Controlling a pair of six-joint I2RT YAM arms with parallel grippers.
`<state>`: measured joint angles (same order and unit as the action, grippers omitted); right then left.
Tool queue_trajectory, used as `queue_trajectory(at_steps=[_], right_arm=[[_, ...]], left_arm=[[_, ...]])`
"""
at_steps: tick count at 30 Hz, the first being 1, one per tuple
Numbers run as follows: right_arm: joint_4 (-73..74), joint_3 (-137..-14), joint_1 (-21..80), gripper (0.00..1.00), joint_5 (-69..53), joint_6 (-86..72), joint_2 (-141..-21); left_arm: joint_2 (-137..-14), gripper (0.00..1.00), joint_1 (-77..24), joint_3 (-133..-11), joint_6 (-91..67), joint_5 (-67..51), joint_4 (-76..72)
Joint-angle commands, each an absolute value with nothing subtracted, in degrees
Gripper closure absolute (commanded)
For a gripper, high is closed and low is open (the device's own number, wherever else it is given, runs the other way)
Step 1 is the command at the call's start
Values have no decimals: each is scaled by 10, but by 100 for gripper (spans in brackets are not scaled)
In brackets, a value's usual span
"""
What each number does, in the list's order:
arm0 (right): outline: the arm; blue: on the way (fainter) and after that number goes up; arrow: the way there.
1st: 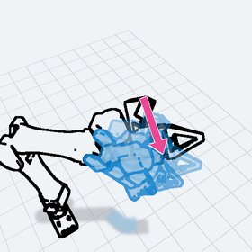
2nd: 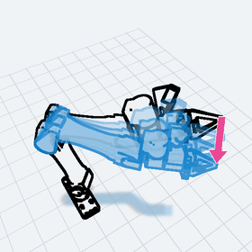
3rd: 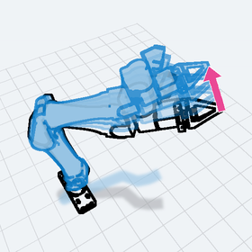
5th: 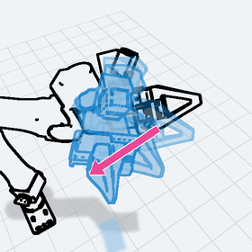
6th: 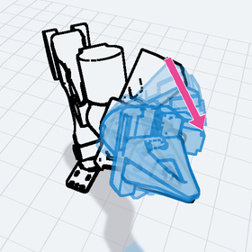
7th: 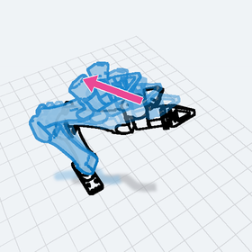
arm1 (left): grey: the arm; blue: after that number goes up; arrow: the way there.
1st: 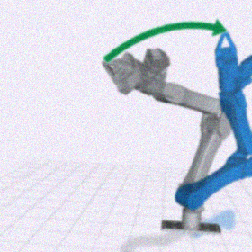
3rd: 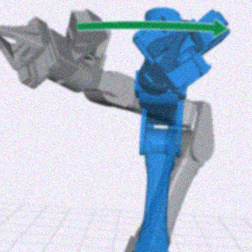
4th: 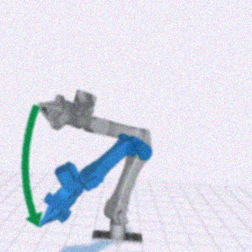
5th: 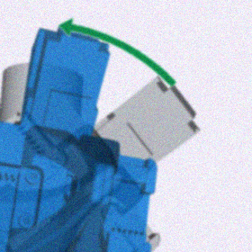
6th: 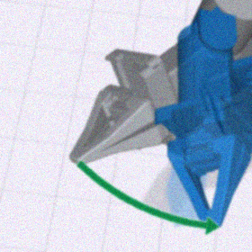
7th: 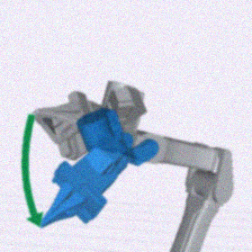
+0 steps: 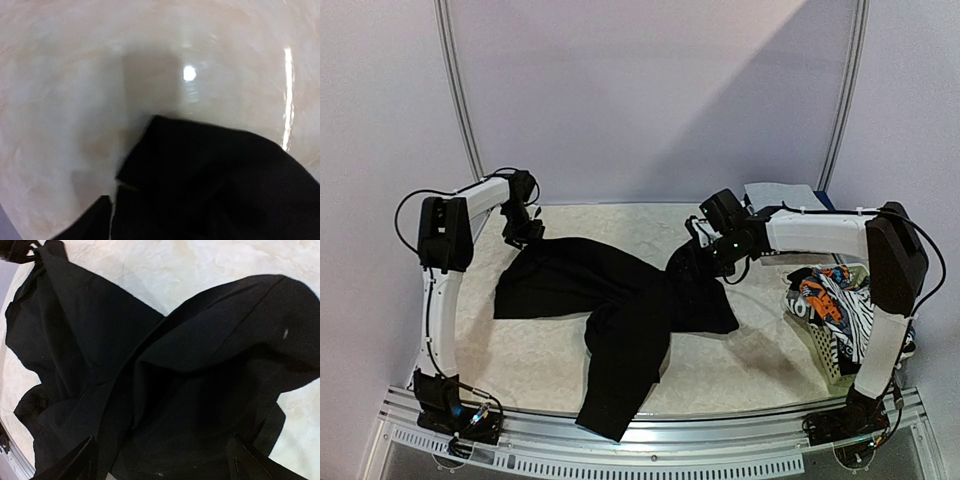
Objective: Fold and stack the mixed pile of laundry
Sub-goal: Flatten out the crumpled shirt at the center of the board.
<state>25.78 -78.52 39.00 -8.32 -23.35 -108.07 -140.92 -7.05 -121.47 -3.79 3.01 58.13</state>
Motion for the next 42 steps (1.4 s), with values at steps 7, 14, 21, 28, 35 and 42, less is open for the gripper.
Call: queue_trajectory(at_steps=[7, 14, 21, 28, 35, 42], right_arm=[[284, -772, 401, 6, -86, -195, -1026], [234, -684, 425, 2, -102, -206, -969], [221, -665, 385, 1, 37, -262, -964], [170, -661, 330, 1, 7, -259, -990], [103, -691, 304, 1, -108, -211, -1055], [38, -705, 269, 12, -213, -220, -1122]], left_arm=[[-1125, 9, -87, -963, -98, 140, 458], [-1037, 12, -142, -780, -115, 75, 357], [-1090, 13, -143, -761, -109, 22, 303], [-1144, 21, -142, -786, -102, 32, 296], [-1171, 38, -135, -817, -106, 50, 303], [-1208, 60, -123, -860, -107, 32, 333]])
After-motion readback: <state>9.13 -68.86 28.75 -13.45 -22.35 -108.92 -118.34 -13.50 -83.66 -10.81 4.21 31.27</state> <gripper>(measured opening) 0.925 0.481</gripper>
